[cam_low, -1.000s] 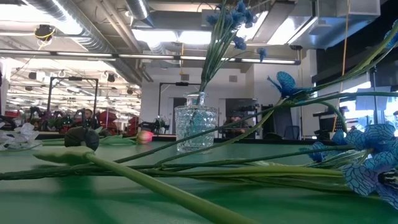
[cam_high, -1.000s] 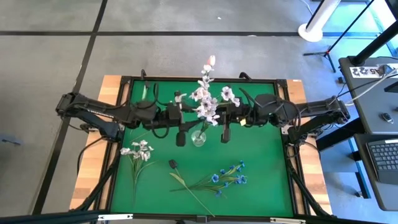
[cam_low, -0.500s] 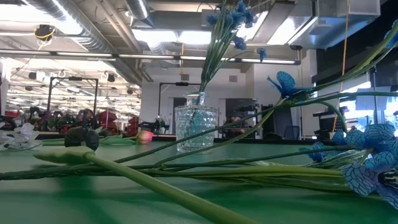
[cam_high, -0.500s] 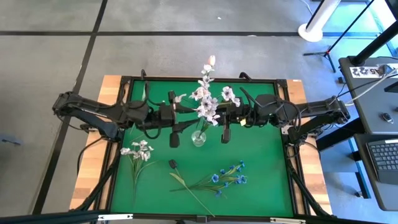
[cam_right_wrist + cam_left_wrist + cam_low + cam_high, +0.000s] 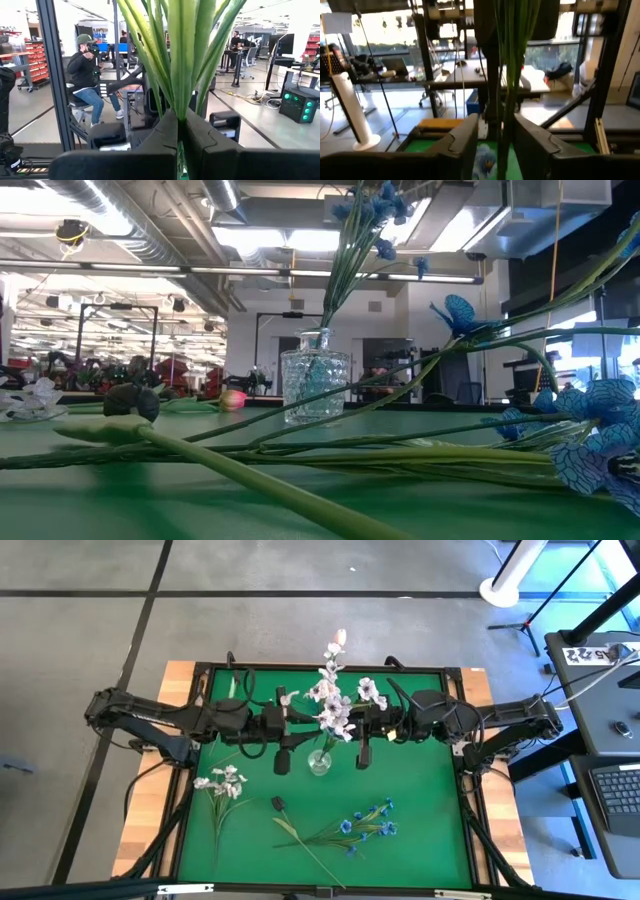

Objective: Sort flowers into vase by color
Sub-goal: Put the right white flowers into the blue vase

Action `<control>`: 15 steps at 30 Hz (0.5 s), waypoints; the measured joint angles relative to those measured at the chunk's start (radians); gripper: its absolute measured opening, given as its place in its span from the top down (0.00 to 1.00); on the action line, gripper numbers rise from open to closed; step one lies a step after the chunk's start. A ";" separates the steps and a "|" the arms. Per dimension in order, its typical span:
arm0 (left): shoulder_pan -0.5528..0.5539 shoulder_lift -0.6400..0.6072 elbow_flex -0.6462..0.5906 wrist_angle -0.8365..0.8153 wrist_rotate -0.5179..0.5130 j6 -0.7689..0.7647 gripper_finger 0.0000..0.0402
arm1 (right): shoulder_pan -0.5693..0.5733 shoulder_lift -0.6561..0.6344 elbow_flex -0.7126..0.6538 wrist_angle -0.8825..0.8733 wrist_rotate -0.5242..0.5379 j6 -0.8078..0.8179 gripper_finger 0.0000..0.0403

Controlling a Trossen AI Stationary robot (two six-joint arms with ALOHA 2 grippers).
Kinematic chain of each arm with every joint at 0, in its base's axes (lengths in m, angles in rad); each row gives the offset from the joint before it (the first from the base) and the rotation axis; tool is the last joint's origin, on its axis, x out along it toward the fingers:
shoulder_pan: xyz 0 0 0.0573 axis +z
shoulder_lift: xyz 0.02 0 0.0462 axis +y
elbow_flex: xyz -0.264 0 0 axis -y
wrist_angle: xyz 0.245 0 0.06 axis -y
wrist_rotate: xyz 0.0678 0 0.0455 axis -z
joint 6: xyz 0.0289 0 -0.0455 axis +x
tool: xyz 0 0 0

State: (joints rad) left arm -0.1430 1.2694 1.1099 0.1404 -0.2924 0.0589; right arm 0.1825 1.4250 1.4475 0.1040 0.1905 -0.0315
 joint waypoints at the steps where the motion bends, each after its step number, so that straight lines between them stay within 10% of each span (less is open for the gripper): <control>1: 0.000 0.000 0.000 -0.007 0.000 0.000 0.75 | 0.000 0.000 0.000 0.000 0.000 0.000 0.99; 8: -0.001 0.000 0.000 -0.006 -0.026 -0.002 0.98 | 0.000 0.000 0.000 -0.001 0.051 0.000 0.94; 15: -0.004 -0.009 0.000 -0.002 -0.153 0.004 0.99 | 0.002 -0.017 0.000 -0.064 0.078 -0.002 0.63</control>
State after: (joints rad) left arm -0.1469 1.2600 1.1095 0.1385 -0.4456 0.0626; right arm 0.1842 1.4080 1.4479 0.0399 0.2686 -0.0339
